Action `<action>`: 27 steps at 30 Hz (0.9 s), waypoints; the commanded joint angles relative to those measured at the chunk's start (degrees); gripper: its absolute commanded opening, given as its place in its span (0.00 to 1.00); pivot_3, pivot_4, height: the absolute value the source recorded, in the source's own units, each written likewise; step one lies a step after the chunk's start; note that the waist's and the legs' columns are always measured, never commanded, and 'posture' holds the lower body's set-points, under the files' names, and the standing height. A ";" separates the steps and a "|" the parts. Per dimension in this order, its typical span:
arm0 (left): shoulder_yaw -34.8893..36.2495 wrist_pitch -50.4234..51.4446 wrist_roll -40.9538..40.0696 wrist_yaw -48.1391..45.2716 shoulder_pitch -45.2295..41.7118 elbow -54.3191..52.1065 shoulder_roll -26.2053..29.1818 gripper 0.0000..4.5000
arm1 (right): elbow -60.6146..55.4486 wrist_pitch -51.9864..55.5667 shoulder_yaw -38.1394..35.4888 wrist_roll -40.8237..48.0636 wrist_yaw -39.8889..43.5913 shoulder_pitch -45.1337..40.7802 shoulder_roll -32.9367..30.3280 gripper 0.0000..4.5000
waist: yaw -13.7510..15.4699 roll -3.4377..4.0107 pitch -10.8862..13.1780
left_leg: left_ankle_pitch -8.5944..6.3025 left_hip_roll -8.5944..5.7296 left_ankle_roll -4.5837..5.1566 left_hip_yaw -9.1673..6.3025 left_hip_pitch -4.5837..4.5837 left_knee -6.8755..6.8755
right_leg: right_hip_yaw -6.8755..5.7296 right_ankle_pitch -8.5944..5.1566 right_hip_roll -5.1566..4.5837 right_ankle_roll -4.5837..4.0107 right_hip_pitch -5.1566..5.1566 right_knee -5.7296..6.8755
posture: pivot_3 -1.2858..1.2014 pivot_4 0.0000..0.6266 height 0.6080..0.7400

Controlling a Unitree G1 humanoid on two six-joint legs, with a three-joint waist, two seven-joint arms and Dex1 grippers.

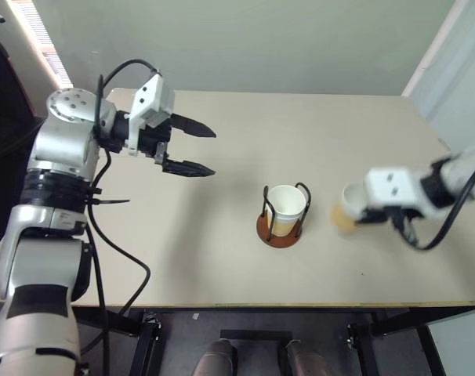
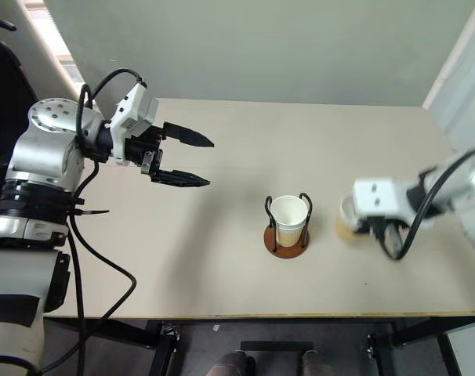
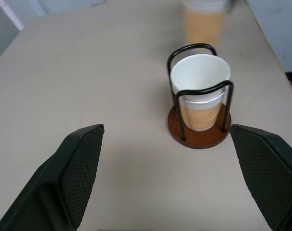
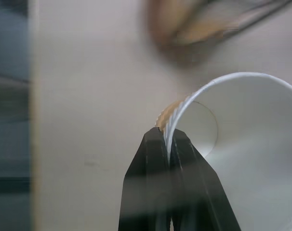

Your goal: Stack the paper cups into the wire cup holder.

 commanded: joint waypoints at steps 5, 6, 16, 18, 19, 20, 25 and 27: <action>-2.03 1.95 -7.88 -1.99 2.77 -9.16 3.51 1.00 | 1.71 3.97 4.84 0.75 6.36 -18.93 7.59 0.00 | -0.42 0.02 -0.01 | 0.11 0.07 -0.17 -0.05 -0.01 -0.26 | -0.06 -0.12 0.05 -0.21 -0.19 0.10 | 0.52 0.24 1.00; -2.28 1.91 -8.52 -1.99 3.06 -9.67 3.90 1.00 | 2.04 4.16 5.70 0.59 6.37 -20.53 8.95 0.00 | -0.46 0.02 -0.01 | 0.14 0.08 -0.21 -0.07 -0.01 -0.26 | -0.09 -0.15 0.07 -0.25 -0.21 0.11 | 0.52 0.24 1.00; -2.77 2.93 -10.43 -1.99 3.93 -11.45 5.65 1.00 | 4.77 -0.79 10.71 -2.19 6.37 -24.04 16.56 0.00 | -0.41 0.03 0.00 | 0.39 0.07 -0.65 -0.09 -0.04 -0.31 | -0.08 -0.20 0.02 -0.34 -0.25 0.10 | 0.52 0.24 1.00; -2.74 3.07 -10.33 -1.99 3.89 -11.56 5.53 1.00 | 5.45 -1.89 11.30 -2.70 6.37 -24.10 17.55 0.00 | -0.41 0.03 0.00 | 0.39 0.07 -0.64 -0.10 -0.04 -0.32 | -0.09 -0.20 0.03 -0.36 -0.26 0.14 | 0.52 0.24 1.00; -2.71 3.15 -10.27 -1.99 3.86 -11.62 5.42 1.00 | 5.73 -2.42 11.56 -2.99 6.37 -24.01 17.92 0.00 | -0.41 0.03 0.00 | 0.39 0.07 -0.64 -0.10 -0.04 -0.32 | -0.09 -0.20 0.03 -0.37 -0.27 0.15 | 0.52 0.24 1.00; -2.68 3.20 -10.18 -1.99 3.83 -11.65 5.28 1.00 | 5.99 -3.05 11.90 -3.34 6.37 -23.76 18.30 0.00 | -0.44 0.03 0.00 | 0.39 0.07 -0.64 -0.10 -0.03 -0.32 | -0.10 -0.21 0.03 -0.38 -0.27 0.17 | 0.52 0.24 1.00; -2.77 3.06 -9.81 -1.99 3.85 -11.48 4.91 1.00 | 7.24 -5.62 13.04 -5.20 6.34 -21.92 19.95 0.00 | -0.46 0.03 0.00 | 0.39 0.07 -0.65 -0.11 -0.03 -0.33 | -0.10 -0.21 0.03 -0.41 -0.29 0.18 | 0.52 0.24 1.00; -2.98 3.07 -9.80 -1.99 3.65 -11.47 4.70 1.00 | 7.13 -5.97 13.57 -5.10 6.37 -21.33 19.79 0.00 | -0.47 0.03 0.00 | 0.39 0.07 -0.65 -0.11 -0.03 -0.32 | -0.10 -0.21 0.03 -0.41 -0.28 0.18 | 0.52 0.24 1.00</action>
